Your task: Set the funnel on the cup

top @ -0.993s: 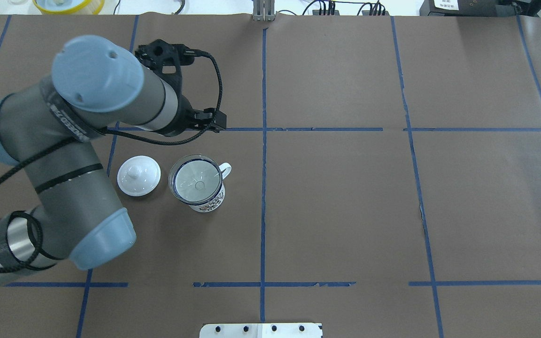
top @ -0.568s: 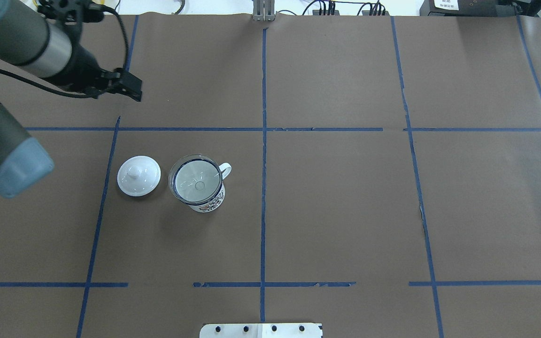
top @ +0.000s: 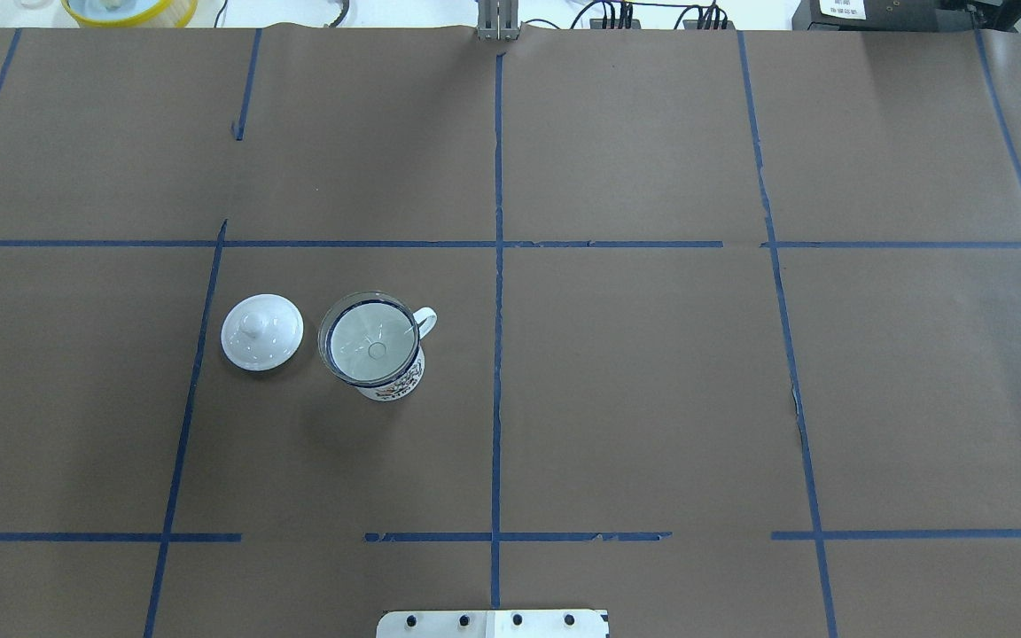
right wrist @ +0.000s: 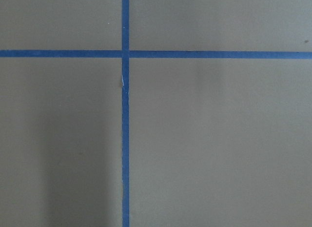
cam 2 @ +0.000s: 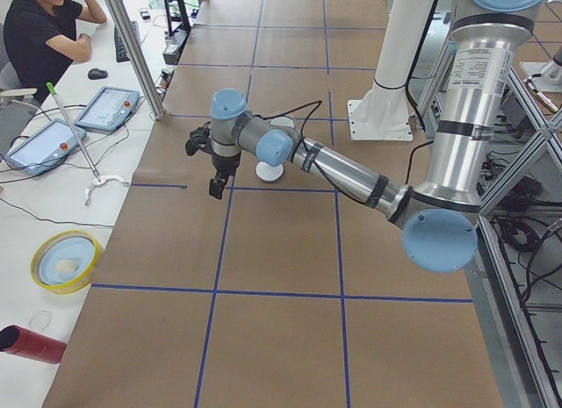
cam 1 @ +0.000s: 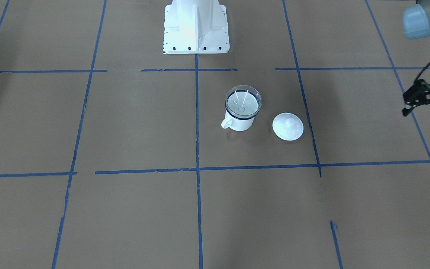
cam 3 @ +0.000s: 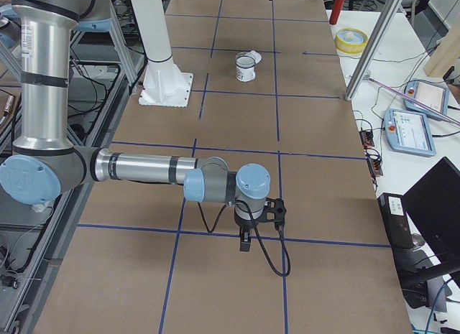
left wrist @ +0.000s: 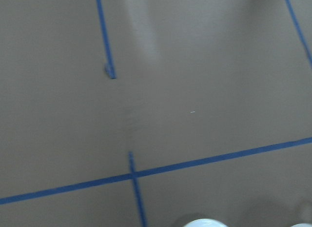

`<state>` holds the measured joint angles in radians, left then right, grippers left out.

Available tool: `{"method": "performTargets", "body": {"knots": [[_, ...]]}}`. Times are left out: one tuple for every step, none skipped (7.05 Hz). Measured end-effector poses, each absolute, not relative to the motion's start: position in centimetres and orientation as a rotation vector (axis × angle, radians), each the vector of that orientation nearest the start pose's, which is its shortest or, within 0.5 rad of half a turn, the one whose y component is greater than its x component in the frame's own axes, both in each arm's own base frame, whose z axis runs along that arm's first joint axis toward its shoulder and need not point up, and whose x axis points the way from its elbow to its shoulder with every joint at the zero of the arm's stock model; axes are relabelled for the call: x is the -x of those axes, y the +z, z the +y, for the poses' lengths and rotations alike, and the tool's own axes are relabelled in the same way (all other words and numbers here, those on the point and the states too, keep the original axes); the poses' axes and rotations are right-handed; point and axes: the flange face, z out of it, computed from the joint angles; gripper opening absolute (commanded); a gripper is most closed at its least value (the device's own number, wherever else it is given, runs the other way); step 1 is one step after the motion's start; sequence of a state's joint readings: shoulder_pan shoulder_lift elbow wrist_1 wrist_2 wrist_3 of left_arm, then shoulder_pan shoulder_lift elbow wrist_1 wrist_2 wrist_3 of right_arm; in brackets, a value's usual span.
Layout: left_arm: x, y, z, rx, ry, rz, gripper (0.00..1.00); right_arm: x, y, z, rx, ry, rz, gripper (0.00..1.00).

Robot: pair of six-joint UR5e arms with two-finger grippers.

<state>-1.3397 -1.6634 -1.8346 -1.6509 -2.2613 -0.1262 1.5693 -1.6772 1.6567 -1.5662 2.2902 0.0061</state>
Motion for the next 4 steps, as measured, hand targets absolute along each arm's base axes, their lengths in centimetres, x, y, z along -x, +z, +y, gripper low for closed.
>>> {"method": "performTargets", "body": {"knots": [[-1.3, 52.6, -52.3, -0.276, 0.285, 0.718, 1.0, -6.7, 67.0, -44.6, 0.018, 0.01, -0.719, 1.0], [2.0, 56.9, -51.6, -0.251, 0.291, 0.703, 1.0, -6.7, 67.0, -44.5, 0.018, 0.01, -0.719, 1.0], [4.2, 60.4, -51.1, -0.219, 0.278, 0.699, 1.0, -6.7, 67.0, -44.5, 0.019, 0.01, -0.719, 1.0], [5.4, 62.7, -50.7, -0.189, 0.258, 0.699, 1.0, -6.7, 67.0, -44.5, 0.019, 0.01, -0.719, 1.0]]}}
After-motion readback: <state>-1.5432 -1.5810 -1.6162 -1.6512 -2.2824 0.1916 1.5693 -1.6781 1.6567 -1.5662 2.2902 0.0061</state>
